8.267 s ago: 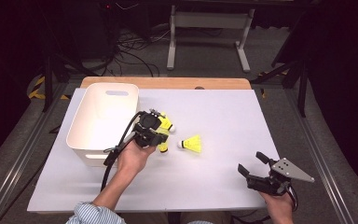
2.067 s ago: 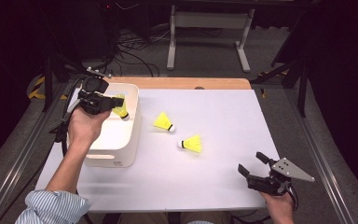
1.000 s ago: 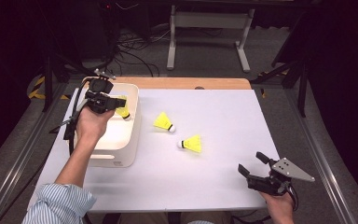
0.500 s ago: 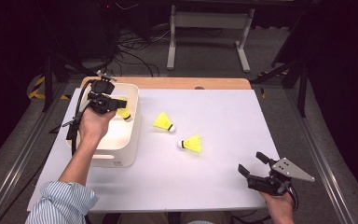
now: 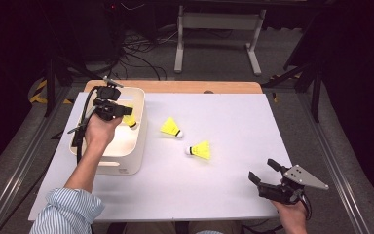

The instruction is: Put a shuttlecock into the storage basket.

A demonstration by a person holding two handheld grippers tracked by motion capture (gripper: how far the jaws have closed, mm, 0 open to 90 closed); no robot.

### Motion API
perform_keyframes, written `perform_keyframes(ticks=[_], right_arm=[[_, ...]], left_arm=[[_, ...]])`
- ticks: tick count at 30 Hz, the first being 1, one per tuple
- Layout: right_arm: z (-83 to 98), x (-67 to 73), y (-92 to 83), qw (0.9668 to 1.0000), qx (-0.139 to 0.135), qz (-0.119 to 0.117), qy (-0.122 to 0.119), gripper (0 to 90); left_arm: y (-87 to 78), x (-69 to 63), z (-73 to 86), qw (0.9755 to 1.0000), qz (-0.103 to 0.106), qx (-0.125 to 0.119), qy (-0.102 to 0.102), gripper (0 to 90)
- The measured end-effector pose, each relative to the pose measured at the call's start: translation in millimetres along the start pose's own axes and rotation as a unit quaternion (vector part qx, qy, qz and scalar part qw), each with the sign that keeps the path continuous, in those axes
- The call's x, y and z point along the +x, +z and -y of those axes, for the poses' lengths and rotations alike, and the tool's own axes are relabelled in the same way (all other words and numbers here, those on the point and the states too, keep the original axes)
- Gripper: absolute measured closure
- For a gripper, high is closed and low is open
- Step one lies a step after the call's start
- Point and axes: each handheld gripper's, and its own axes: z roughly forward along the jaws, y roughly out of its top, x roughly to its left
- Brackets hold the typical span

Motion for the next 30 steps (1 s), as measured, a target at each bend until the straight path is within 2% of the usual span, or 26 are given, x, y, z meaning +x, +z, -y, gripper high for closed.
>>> perform_keyframes(ticks=[16,18,30], right_arm=[[0.0,-0.3,-0.4,1.0000,-0.001,-0.001,0.001,12.3],[-0.1,-0.3,-0.4,1.0000,-0.001,-0.001,0.001,12.3],[0.2,-0.2,-0.3,1.0000,-0.001,0.000,0.000,12.3]], left_arm=[[13.9,5.3,0.9,0.9998,0.001,0.017,-0.011,89.9],[15.6,5.3,1.2,0.9997,0.003,0.016,-0.018,89.9],[21.5,7.4,2.5,0.9994,0.003,0.026,-0.022,89.3]])
